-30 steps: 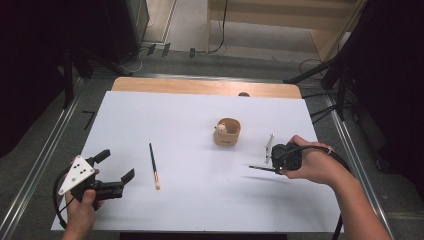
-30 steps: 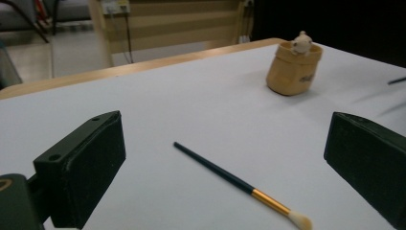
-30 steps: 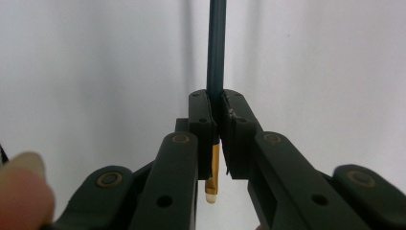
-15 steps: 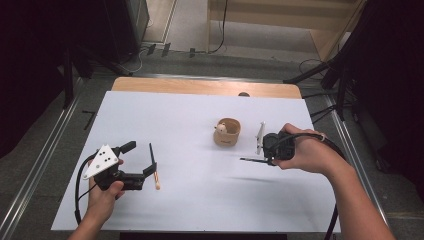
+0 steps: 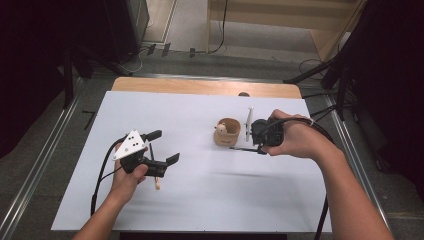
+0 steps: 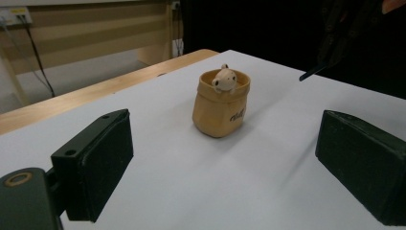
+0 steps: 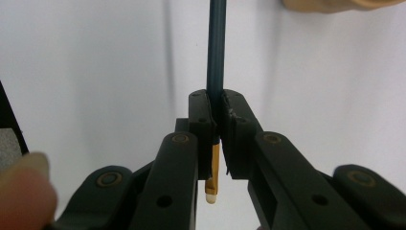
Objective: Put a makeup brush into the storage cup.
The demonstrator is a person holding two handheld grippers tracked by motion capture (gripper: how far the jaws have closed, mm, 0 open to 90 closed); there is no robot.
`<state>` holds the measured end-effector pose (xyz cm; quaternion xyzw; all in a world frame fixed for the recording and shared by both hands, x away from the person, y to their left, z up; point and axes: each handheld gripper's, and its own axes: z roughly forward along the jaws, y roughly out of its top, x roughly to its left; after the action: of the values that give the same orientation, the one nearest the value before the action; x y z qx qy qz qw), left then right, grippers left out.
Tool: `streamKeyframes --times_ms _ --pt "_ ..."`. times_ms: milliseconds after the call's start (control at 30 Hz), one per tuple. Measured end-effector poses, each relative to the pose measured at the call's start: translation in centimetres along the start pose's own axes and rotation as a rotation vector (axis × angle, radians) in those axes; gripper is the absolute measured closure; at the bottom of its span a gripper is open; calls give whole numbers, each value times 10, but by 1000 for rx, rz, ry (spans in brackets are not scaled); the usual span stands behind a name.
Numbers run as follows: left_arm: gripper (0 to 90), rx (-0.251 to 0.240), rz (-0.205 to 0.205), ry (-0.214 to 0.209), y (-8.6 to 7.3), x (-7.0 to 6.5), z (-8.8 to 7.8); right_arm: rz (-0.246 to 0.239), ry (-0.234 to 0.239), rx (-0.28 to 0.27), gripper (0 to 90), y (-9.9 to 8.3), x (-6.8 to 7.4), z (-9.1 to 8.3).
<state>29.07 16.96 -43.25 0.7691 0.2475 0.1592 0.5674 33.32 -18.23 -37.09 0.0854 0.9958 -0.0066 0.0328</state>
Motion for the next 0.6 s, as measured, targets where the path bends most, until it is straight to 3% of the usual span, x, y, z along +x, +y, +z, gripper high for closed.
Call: streamKeyframes --times_ms 267,467,600 --pt "77 -11 -13 -106 3 -3 26 -12 2 5 848 16 -10 -6" --pt "158 10 13 -158 3 -15 38 -38 4 4 848 29 -8 -8" --pt "208 19 25 -160 5 -23 45 -45 4 3 848 36 -5 -9"
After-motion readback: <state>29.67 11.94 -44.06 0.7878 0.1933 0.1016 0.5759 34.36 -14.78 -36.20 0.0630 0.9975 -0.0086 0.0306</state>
